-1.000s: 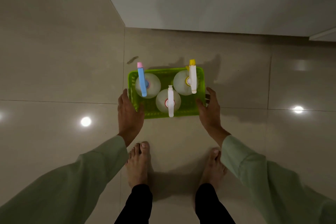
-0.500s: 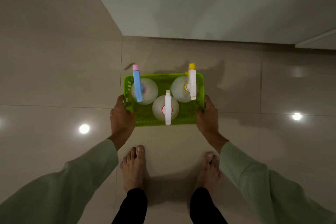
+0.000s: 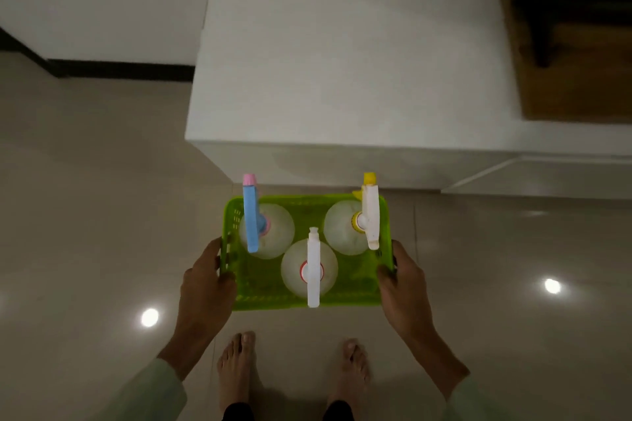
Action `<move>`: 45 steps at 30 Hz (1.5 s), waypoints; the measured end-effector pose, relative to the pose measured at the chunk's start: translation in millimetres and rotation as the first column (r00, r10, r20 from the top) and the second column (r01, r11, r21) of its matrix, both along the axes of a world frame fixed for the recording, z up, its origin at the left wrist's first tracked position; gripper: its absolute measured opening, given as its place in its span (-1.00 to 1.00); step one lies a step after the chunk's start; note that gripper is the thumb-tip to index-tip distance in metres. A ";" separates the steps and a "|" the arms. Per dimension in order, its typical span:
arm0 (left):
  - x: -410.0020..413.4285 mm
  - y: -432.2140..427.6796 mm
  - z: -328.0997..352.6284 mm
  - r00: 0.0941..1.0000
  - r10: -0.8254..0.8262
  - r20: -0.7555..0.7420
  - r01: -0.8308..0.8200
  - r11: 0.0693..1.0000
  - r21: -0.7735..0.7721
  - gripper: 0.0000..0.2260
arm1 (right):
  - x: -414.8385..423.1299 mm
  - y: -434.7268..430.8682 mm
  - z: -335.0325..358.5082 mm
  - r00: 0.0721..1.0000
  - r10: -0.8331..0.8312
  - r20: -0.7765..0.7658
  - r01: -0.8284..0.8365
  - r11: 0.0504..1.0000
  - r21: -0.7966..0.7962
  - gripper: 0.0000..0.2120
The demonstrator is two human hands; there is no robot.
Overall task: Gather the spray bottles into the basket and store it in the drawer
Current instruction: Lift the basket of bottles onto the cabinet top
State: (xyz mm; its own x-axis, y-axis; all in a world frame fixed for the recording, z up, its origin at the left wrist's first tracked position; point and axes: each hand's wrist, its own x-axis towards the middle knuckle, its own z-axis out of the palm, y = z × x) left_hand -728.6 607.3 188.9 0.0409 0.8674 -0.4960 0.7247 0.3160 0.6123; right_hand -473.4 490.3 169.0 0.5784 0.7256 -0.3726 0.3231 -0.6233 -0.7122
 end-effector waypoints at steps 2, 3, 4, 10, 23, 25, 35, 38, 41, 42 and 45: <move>11.9 9.9 35.2 1.000 0.002 0.014 -0.002 1.000 0.009 -0.47 | 16.8 10.0 36.7 1.000 0.009 -0.007 -0.009 1.000 0.004 -0.65; 18.1 17.0 50.9 1.000 0.002 0.024 -0.002 1.000 0.020 -0.47 | 25.0 17.0 53.6 1.000 0.014 -0.008 -0.014 1.000 0.012 -0.66; 23.4 24.6 63.4 0.999 0.004 0.032 -0.005 1.000 0.027 -0.47 | 32.1 24.1 67.2 1.000 0.017 -0.014 -0.017 1.000 0.018 -0.66; 58.0 89.2 116.4 0.998 -0.006 0.069 -0.002 0.994 0.110 -0.53 | 69.6 84.7 124.2 0.999 0.031 -0.016 -0.030 0.996 0.088 -0.69; 125.3 213.3 86.5 0.998 -0.051 -0.047 0.056 0.991 0.120 -0.57 | 115.8 202.2 94.8 0.996 -0.069 -0.063 0.067 0.997 -0.048 -0.70; 130.8 221.4 80.9 0.997 -0.050 -0.064 0.057 0.992 0.110 -0.55 | 118.5 211.1 91.7 0.995 -0.082 -0.049 0.079 0.995 -0.055 -0.69; 127.3 225.9 71.8 0.978 0.013 0.209 -0.059 0.975 0.215 -0.54 | 123.6 219.3 89.5 0.976 -0.123 -0.180 0.137 0.988 0.070 -0.64; 115.4 173.9 65.9 0.891 0.162 0.425 -0.317 0.891 0.325 -0.63 | 104.0 181.2 82.9 0.944 -0.241 -0.225 0.296 0.919 0.259 -0.57; 108.7 118.3 33.2 0.809 0.353 0.470 -0.483 0.855 0.189 -0.76 | 63.3 138.3 47.0 0.859 -0.446 -0.252 0.511 0.776 0.369 -0.76; 109.1 105.2 16.0 0.782 0.422 0.458 -0.509 0.857 0.080 -0.78 | 49.0 128.7 28.2 0.802 -0.504 -0.321 0.590 0.752 0.294 -0.82; 113.3 92.5 -41.5 0.603 0.693 0.396 -0.561 0.721 -0.407 -0.74 | 25.6 120.6 -37.5 0.534 -0.634 -0.560 0.698 0.704 -0.131 -0.85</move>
